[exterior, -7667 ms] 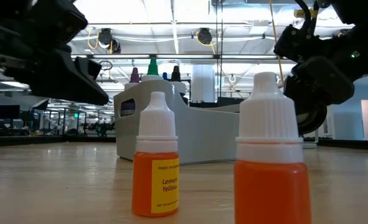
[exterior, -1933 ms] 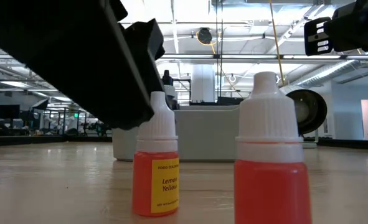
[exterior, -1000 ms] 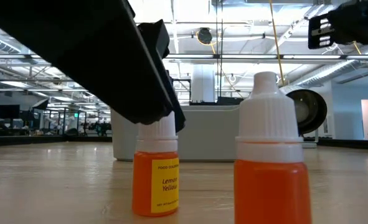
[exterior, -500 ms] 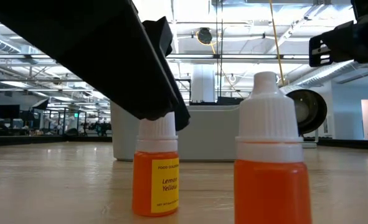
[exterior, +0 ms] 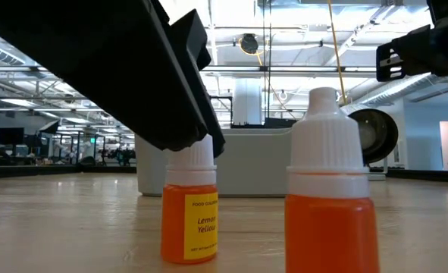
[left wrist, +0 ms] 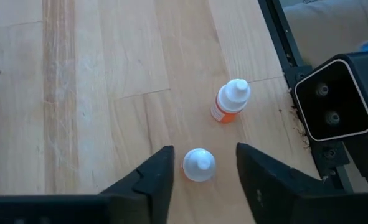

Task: Pick & Place food coloring
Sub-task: Put the small orange food coloring bottle into the gray bin

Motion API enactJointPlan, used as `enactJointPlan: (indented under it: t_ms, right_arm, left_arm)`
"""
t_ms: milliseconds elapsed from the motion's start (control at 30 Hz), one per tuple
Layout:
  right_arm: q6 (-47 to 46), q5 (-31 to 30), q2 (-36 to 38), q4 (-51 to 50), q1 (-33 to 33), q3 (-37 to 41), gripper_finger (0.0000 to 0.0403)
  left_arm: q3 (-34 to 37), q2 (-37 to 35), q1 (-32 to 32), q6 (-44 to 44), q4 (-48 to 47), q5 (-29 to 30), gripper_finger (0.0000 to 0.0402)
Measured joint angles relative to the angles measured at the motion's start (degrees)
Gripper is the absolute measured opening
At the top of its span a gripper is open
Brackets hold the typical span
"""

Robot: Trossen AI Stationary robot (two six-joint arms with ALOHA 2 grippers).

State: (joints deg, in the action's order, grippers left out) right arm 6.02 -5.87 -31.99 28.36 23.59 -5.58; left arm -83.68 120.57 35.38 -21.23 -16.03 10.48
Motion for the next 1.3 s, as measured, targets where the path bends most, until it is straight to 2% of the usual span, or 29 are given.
enactJointPlan:
  t_ms: [400,633,767,1000,1167,1300]
  right_arm:
    - [0.0,0.0,0.0,0.0,0.0,0.0,0.0]
    - [-0.2,0.0,0.0,-0.4,0.0,0.0,0.0]
    - [-0.4,0.0,0.0,-0.4,0.0,0.0,0.0]
    - [-0.8,0.0,-0.3,-1.1,0.0,0.1,0.0]
    - [-0.8,0.0,-0.3,-1.4,0.0,0.1,0.0]
    - [-0.8,0.0,-0.3,-1.5,0.0,0.1,0.0]
  left_arm:
    - [0.0,0.0,-0.1,3.6,0.1,0.0,0.0052]
    - [0.0,-0.3,0.0,6.3,-0.5,0.7,0.0049]
    - [0.0,-2.4,0.3,10.9,-3.0,2.2,0.0062]
    - [0.0,-12.1,0.8,15.4,-10.1,3.2,0.0049]
    - [0.0,-20.3,2.4,18.9,-15.6,6.2,0.0054]
    - [0.0,-26.0,2.3,22.1,-16.3,7.2,0.0054]
